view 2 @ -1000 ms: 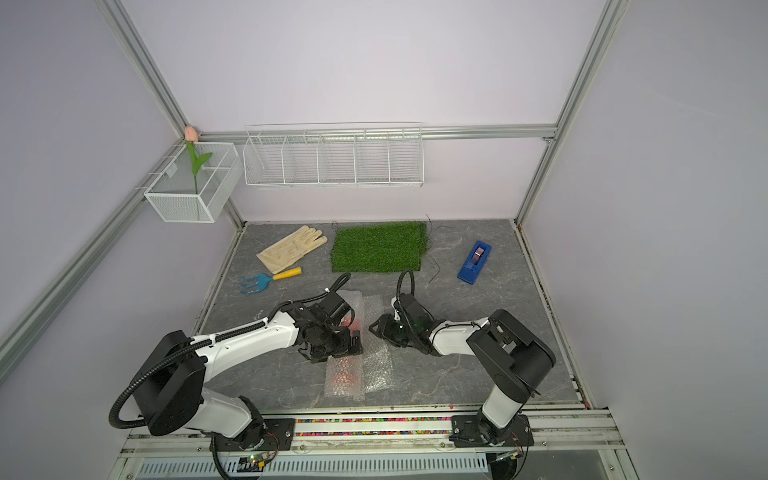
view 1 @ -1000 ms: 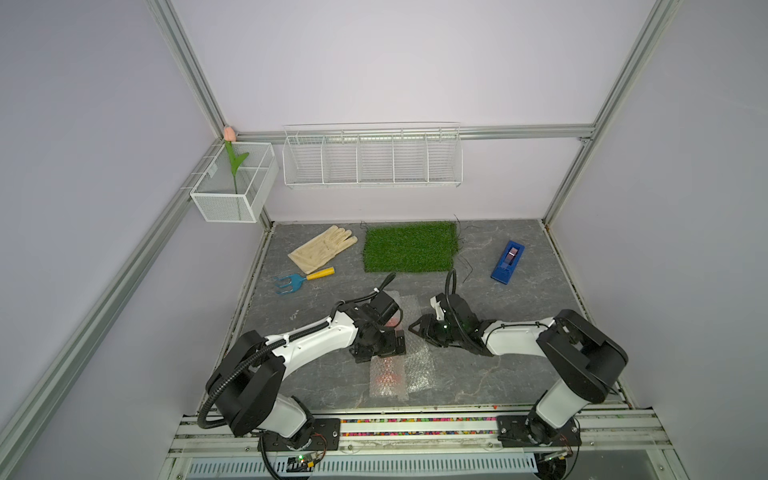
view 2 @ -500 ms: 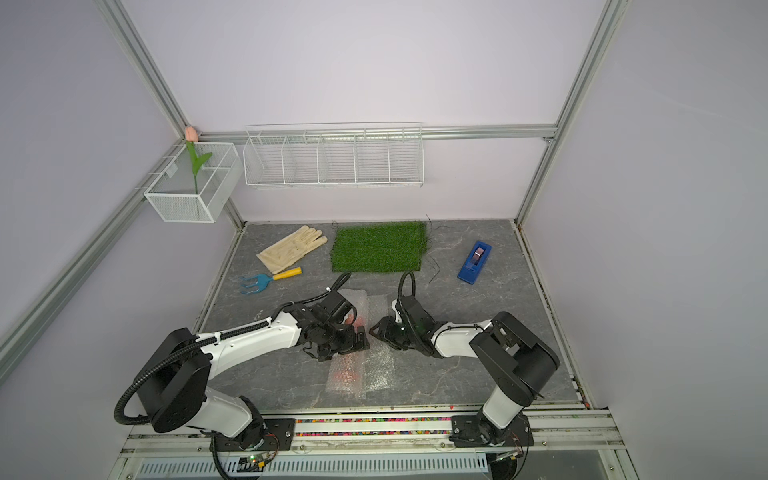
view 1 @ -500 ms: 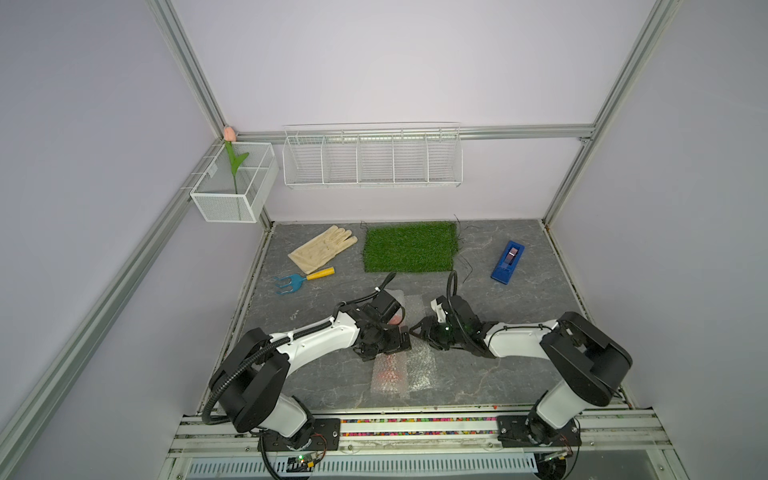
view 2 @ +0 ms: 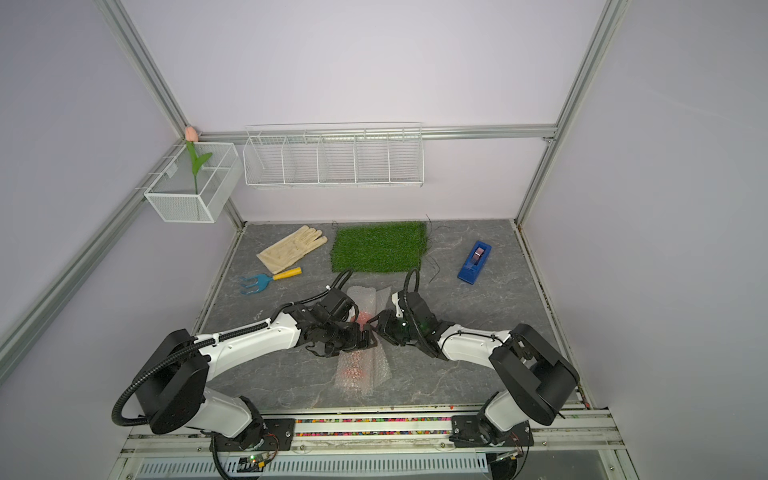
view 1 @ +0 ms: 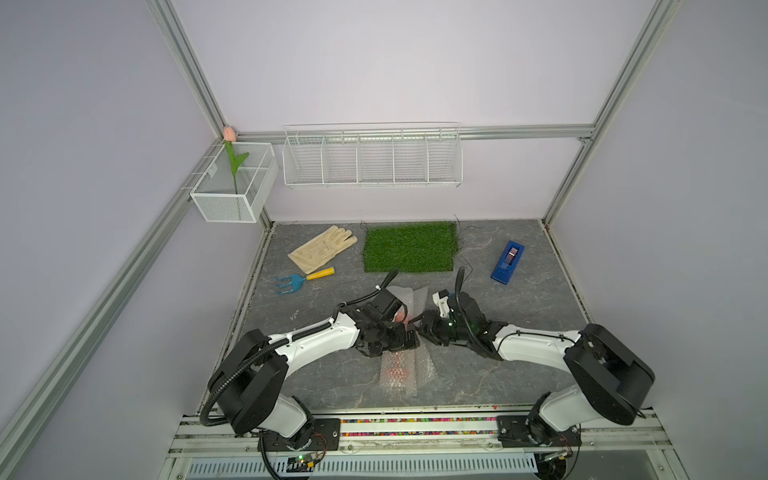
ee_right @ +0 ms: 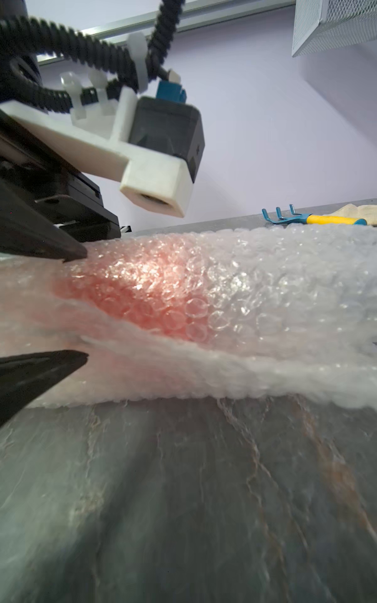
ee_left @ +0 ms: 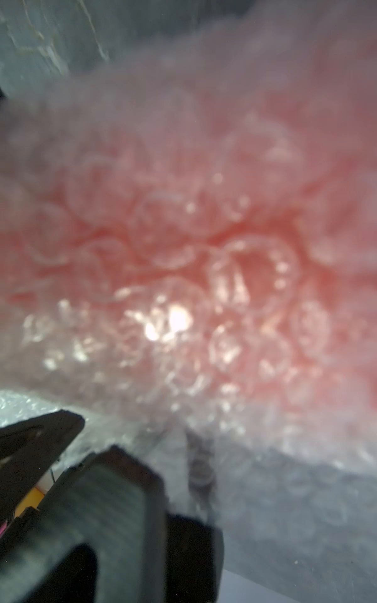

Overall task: Wrap wine glasses in bubble wrap
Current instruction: Wrap the wine glass in bubble wrap.

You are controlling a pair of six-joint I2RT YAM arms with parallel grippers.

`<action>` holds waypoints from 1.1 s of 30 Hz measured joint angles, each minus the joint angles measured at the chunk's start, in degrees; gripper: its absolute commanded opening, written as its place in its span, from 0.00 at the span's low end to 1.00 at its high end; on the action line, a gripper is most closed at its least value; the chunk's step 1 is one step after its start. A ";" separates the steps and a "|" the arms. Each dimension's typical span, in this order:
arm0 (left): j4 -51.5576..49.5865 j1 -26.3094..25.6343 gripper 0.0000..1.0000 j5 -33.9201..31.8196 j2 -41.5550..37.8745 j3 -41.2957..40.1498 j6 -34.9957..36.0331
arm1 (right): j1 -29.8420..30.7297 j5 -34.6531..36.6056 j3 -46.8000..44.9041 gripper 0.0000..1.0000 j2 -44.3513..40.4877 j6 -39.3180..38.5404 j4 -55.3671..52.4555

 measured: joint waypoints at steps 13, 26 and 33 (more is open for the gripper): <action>3.89 0.02 0.99 3.54 -1.53 -2.84 0.11 | 1.68 2.80 -0.11 0.42 2.47 3.91 3.80; 12.94 2.38 1.00 6.45 -5.25 -9.84 -4.66 | 4.42 7.52 -2.58 0.37 1.75 7.78 6.29; 18.01 3.06 1.00 7.10 -7.37 -13.27 -7.63 | 5.81 10.43 -3.98 0.37 -1.03 9.73 6.25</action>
